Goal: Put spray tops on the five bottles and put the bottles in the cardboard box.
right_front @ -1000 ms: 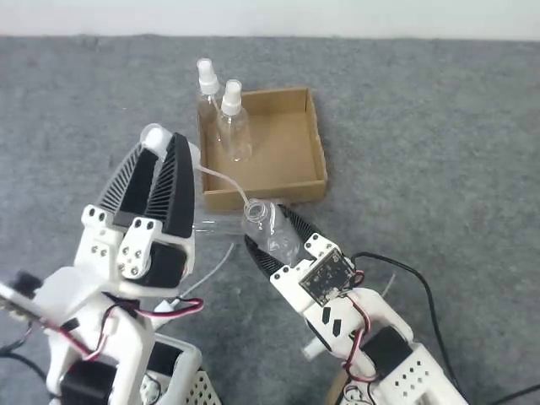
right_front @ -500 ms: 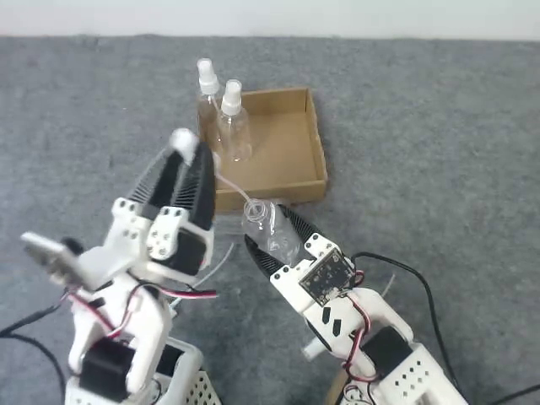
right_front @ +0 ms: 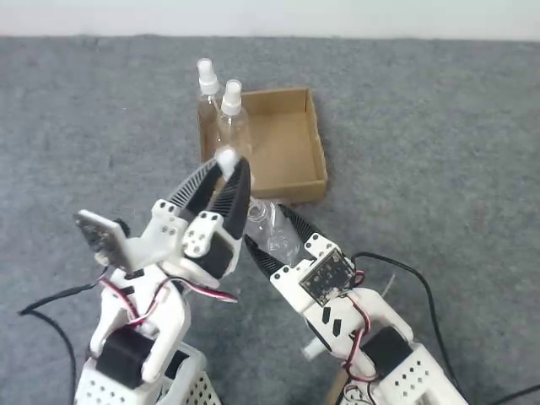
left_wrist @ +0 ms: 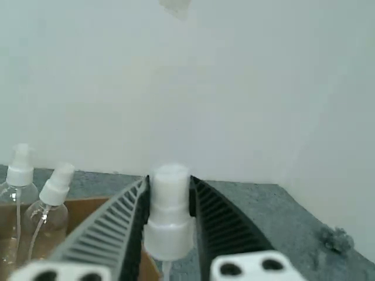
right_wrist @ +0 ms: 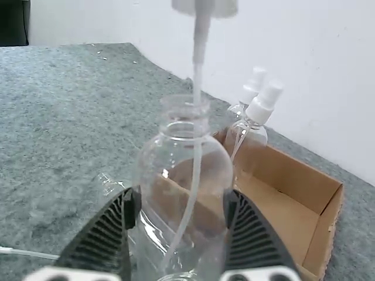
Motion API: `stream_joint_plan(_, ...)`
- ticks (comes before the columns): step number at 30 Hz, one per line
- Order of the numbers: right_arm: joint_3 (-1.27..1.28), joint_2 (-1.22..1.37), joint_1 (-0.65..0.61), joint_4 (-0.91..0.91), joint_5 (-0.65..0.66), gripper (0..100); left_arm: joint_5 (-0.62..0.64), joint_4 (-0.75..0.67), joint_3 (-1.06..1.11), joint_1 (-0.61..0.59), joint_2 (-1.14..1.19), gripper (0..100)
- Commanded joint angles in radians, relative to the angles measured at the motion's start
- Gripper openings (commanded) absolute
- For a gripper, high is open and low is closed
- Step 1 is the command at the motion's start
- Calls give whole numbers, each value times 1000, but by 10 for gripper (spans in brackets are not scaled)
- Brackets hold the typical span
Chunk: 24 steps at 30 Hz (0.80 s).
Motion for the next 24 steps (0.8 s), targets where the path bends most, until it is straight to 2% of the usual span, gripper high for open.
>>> stream_joint_plan(1, 21, -22, -8, -1, 11, 7, -75, 14, -4, 66, -5, 16)
stream_joint_plan(12, 21, -24, 35, -8, 9, 7, -158, 86, -8, 81, -5, 20)
stream_joint_plan(18, 21, -24, 33, -7, 9, 7, -157, 115, 4, 80, -5, 148)
stream_joint_plan(21, 21, -24, 33, -4, 9, 7, -103, 143, 2, 80, -5, 173)
stream_joint_plan(24, 21, -24, 33, -4, 9, 7, -114, 170, -21, 72, -5, 190)
